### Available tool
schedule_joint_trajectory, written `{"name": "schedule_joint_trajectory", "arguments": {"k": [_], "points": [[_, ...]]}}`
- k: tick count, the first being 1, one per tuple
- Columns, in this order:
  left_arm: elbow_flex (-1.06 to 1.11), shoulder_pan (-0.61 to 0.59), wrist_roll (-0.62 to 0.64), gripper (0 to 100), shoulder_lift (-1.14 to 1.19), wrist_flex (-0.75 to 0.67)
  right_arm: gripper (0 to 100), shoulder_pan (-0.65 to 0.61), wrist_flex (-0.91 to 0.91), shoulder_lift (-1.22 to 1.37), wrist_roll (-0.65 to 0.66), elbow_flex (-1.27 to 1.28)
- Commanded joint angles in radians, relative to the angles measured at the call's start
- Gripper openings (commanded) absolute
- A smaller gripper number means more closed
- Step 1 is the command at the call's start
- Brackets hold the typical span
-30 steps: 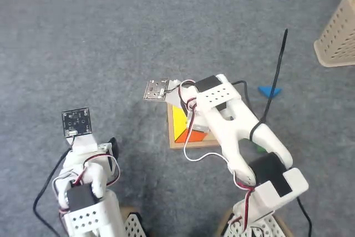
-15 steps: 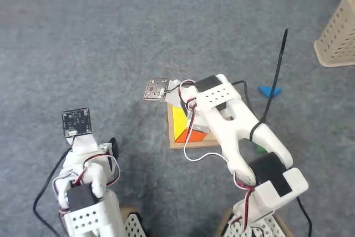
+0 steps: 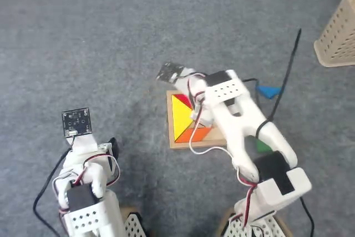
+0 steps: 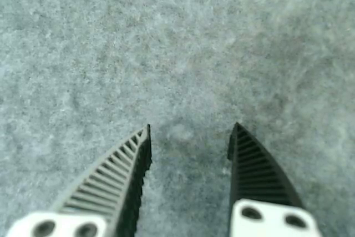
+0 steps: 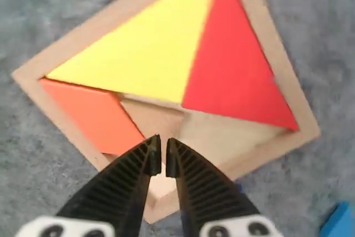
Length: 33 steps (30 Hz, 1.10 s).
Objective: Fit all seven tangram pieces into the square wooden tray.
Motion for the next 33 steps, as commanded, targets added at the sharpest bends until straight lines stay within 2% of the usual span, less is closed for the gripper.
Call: {"name": "schedule_joint_trajectory", "arguments": {"k": [1, 7, 9, 13, 19, 33], "points": [[-0.013, 0.002, -0.005, 22, -0.014, 0.005, 0.6, 0.050, -0.028, -0.050, -0.109, -0.003], [-0.013, 0.002, -0.005, 22, -0.014, 0.005, 0.6, 0.045, -0.424, -0.240, -0.232, 0.368], [-0.013, 0.002, -0.005, 22, -0.014, 0.005, 0.6, 0.044, -0.503, -0.265, -0.253, 0.440], [-0.013, 0.002, -0.005, 22, -0.014, 0.005, 0.6, 0.036, -0.510, -0.220, -0.252, 0.445], [-0.013, 0.002, -0.005, 22, -0.014, 0.005, 0.6, -0.039, -0.504, -0.124, -0.253, 0.411], [-0.013, 0.003, -0.005, 22, -0.014, 0.005, 0.6, -0.035, -0.389, -0.312, -0.258, 0.416]]}}
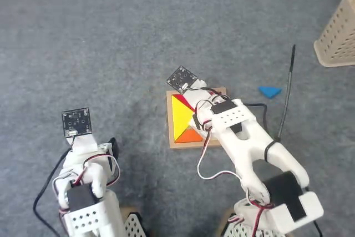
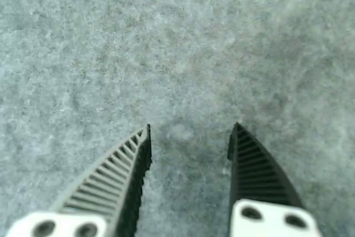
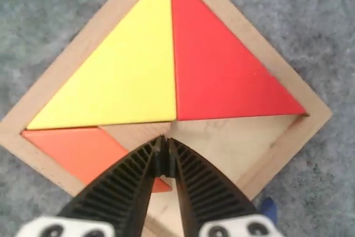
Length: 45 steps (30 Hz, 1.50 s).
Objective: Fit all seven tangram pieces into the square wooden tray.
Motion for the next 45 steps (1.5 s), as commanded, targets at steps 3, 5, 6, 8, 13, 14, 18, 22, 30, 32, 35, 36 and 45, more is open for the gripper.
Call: {"name": "schedule_joint_trajectory", "arguments": {"k": [3, 5, 6, 8, 13, 14, 18, 22, 30, 32, 35, 36, 45], "points": [[-0.013, 0.003, -0.005, 22, -0.014, 0.005, 0.9, -0.015, 0.097, -0.174, -0.041, -0.020], [-0.013, 0.003, -0.005, 22, -0.014, 0.005, 0.9, -0.015, 0.119, -0.209, -0.063, -0.020], [-0.013, 0.003, -0.005, 22, -0.014, 0.005, 0.9, -0.013, 0.133, -0.228, -0.061, -0.020], [-0.013, 0.003, -0.005, 22, -0.014, 0.005, 0.9, 0.021, 0.176, -0.272, -0.064, -0.025], [-0.013, 0.003, -0.005, 22, -0.014, 0.005, 1.0, 0.232, 0.297, -0.363, -0.066, -0.060], [-0.013, 0.003, -0.005, 22, -0.014, 0.005, 1.0, 0.283, 0.321, -0.363, -0.066, -0.077], [-0.013, 0.003, -0.005, 22, -0.014, 0.005, 3.7, 0.456, 0.453, -0.312, -0.037, -0.143], [-0.013, 0.003, -0.005, 22, -0.014, 0.005, 13.6, 0.522, 0.558, -0.237, 0.078, -0.155], [-0.013, 0.003, -0.005, 22, -0.014, 0.005, 14.1, 0.568, 0.585, -0.131, 0.078, -0.130], [-0.013, 0.003, -0.005, 22, -0.014, 0.005, 14.1, 0.565, 0.562, -0.111, 0.054, -0.100], [-0.013, 0.003, -0.005, 22, -0.014, 0.005, 14.1, 0.573, 0.475, -0.107, -0.014, -0.049], [-0.013, 0.003, -0.005, 22, -0.014, 0.005, 14.1, 0.565, 0.452, -0.099, -0.035, -0.038], [-0.013, 0.003, -0.005, 22, -0.014, 0.005, 14.2, 0.466, 0.323, -0.097, -0.104, 0.077]]}}
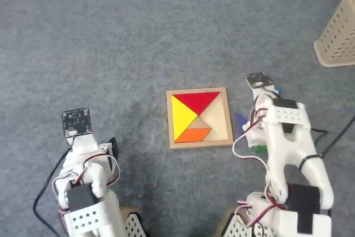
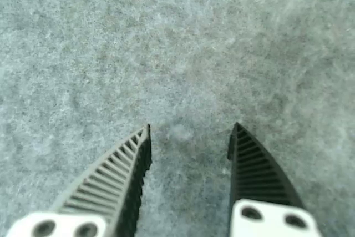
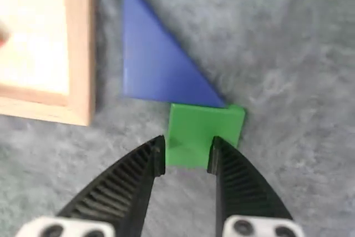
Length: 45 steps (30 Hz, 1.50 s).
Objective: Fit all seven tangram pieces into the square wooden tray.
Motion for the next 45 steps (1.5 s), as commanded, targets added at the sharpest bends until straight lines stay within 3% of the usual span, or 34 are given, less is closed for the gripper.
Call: {"name": "schedule_joint_trajectory", "arguments": {"k": [1, 9, 16, 27, 33, 45], "points": [[-0.013, 0.003, -0.005, 22, -0.014, 0.005, 14.2, -0.039, -0.036, -0.002, -0.009, 0.015], [-0.013, 0.003, -0.005, 22, -0.014, 0.005, 14.3, -0.024, -0.096, -0.001, -0.005, 0.054], [-0.013, 0.003, -0.005, 22, -0.014, 0.005, 25.8, -0.022, -0.099, -0.002, 0.000, 0.080], [-0.013, 0.003, -0.005, 22, -0.014, 0.005, 24.3, -0.015, -0.090, -0.015, 0.002, 0.037], [-0.013, 0.003, -0.005, 22, -0.014, 0.005, 24.3, 0.018, -0.036, 0.016, 0.092, -0.043], [-0.013, 0.003, -0.005, 22, -0.014, 0.005, 23.5, 0.022, -0.101, 0.153, 0.089, -0.043]]}}
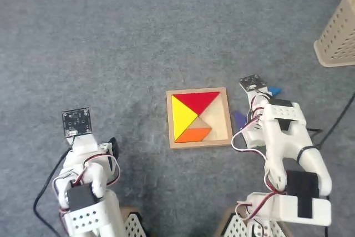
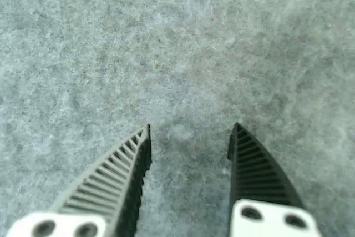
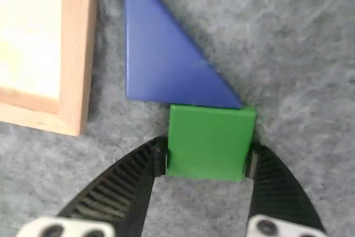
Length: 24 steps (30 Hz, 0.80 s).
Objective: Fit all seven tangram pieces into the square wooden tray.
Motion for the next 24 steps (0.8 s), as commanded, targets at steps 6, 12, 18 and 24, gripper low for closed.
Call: {"name": "schedule_joint_trajectory", "arguments": {"k": [6, 12, 18, 24], "points": [[-0.013, 0.003, -0.005, 22, -0.014, 0.005, 5.5, 0.048, -0.031, 0.028, -0.046, -0.029], [-0.013, 0.003, -0.005, 22, -0.014, 0.005, 0.7, 0.096, -0.030, 0.012, -0.063, -0.023], [-0.013, 0.003, -0.005, 22, -0.014, 0.005, 0.7, 0.096, -0.045, -0.182, -0.063, 0.075], [-0.013, 0.003, -0.005, 22, -0.014, 0.005, 0.9, 0.059, 0.021, -0.478, -0.061, 0.063]]}}
